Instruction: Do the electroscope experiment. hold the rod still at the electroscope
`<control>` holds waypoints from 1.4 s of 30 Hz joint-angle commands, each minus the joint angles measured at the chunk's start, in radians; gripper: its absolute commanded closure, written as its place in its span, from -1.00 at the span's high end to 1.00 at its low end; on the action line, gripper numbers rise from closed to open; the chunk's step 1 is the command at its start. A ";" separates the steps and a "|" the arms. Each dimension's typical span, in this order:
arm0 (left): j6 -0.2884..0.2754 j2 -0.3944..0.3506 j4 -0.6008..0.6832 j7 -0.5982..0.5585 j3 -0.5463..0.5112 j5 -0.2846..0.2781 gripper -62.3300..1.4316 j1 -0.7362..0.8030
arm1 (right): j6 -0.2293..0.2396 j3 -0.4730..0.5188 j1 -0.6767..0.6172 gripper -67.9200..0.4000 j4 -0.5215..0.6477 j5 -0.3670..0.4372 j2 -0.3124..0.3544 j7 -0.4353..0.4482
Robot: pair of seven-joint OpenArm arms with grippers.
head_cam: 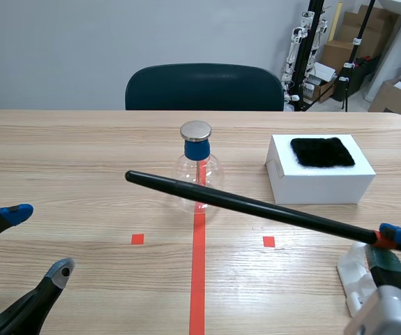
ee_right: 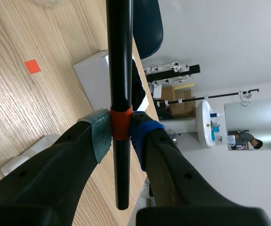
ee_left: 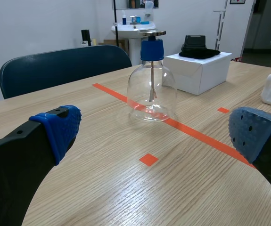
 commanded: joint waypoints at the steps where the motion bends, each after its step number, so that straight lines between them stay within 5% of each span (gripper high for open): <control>1: -0.002 -0.006 0.007 -0.014 -0.003 -0.010 1.00 0.000 | -0.013 0.001 0.001 -0.92 0.021 0.007 0.002 0.008; 17: -0.002 -0.006 0.007 -0.015 -0.003 -0.010 1.00 0.000 | -0.014 0.001 0.007 -0.92 0.021 0.009 0.002 0.006; 22: -0.002 -0.006 0.007 -0.015 -0.003 -0.010 1.00 0.000 | -0.009 0.001 0.065 -0.92 0.021 0.099 0.002 -0.027; 32: -0.002 -0.006 0.007 -0.015 -0.003 -0.010 1.00 0.000 | 0.127 0.001 0.180 -0.92 0.020 0.113 0.002 -0.092; 37: -0.002 -0.006 0.007 -0.015 -0.003 -0.010 1.00 0.000 | 0.124 0.002 0.182 -0.92 0.021 0.122 0.002 -0.106; 42: -0.002 -0.006 0.007 -0.015 -0.003 -0.010 1.00 0.000 | 0.042 0.006 0.257 -0.92 0.022 0.112 0.002 -0.189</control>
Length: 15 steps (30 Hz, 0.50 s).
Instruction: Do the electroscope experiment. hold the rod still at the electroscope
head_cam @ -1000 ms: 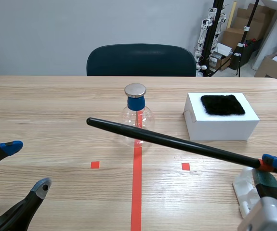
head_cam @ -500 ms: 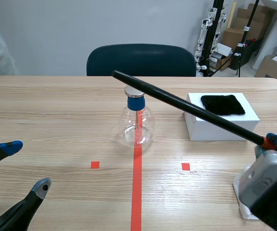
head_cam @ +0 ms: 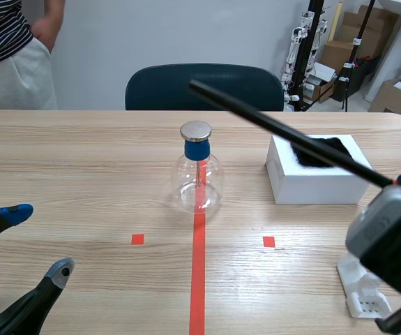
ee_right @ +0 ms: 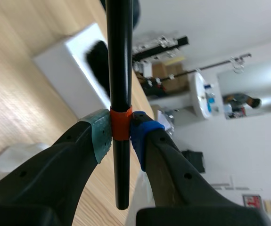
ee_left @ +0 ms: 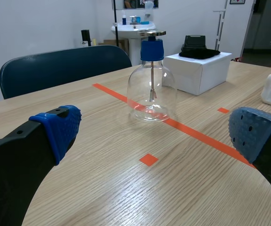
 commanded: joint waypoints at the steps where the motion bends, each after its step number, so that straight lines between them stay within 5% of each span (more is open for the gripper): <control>1: -0.002 -0.006 0.007 -0.014 -0.003 -0.010 1.00 0.000 | -0.037 0.010 0.074 -0.92 0.022 -0.008 0.002 -0.034; 9: -0.002 -0.006 0.007 -0.014 -0.003 -0.010 1.00 0.000 | -0.021 0.074 0.336 -0.92 0.022 -0.098 0.003 -0.236; 15: -0.002 -0.006 0.007 -0.014 -0.003 -0.010 1.00 0.000 | 0.163 0.091 0.515 -0.92 0.021 -0.178 0.039 -0.305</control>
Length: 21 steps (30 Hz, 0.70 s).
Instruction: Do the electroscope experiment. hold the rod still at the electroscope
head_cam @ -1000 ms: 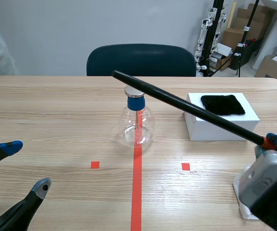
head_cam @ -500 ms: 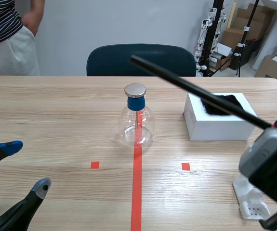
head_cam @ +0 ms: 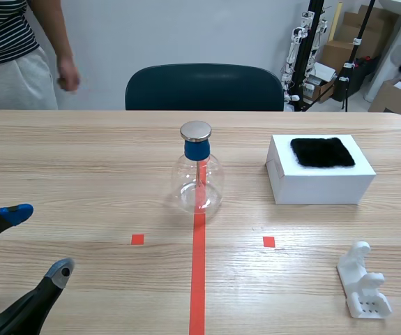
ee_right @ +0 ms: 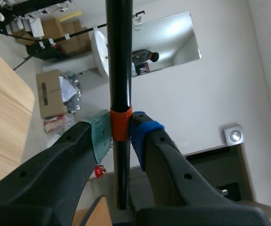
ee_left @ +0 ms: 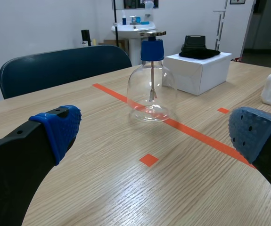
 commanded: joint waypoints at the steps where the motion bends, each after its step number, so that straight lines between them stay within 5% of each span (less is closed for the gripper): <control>1: -0.002 -0.006 0.007 -0.014 -0.003 -0.010 1.00 0.000 | 0.048 -0.001 0.036 -0.92 0.019 -0.009 0.045 -0.006; 4: -0.002 -0.006 0.007 -0.014 -0.003 -0.010 1.00 0.000 | 0.122 -0.034 0.108 -0.92 -0.006 -0.026 0.105 -0.028; 13: -0.002 -0.006 0.007 -0.014 -0.003 -0.010 1.00 0.000 | 0.124 -0.248 0.329 -0.92 -0.256 -0.194 0.195 -0.045; 21: -0.002 -0.006 0.007 -0.014 -0.003 -0.010 1.00 -0.003 | 0.105 -0.298 0.376 -0.92 -0.376 -0.308 0.195 0.105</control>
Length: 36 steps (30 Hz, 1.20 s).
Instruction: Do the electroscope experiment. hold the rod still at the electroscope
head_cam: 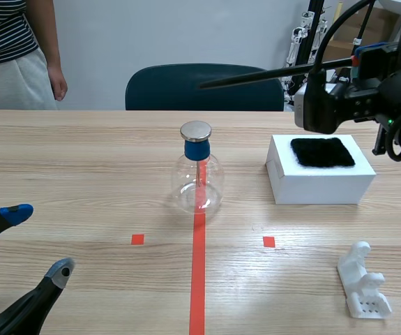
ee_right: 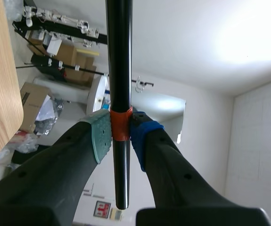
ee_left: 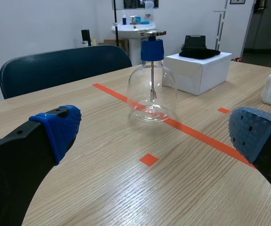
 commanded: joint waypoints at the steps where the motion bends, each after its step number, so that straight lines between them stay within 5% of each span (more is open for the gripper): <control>1: -0.002 -0.006 0.007 -0.014 -0.003 -0.010 1.00 -0.002 | -0.014 0.018 0.011 -0.92 0.011 -0.019 0.003 0.018; 21: -0.002 -0.006 0.007 -0.015 -0.003 -0.010 1.00 0.000 | -0.015 0.018 0.000 -0.92 -0.016 -0.134 0.003 0.070; 36: -0.002 -0.006 0.007 -0.015 -0.003 -0.010 1.00 0.000 | -0.015 0.018 0.000 -0.92 -0.016 -0.139 0.003 0.059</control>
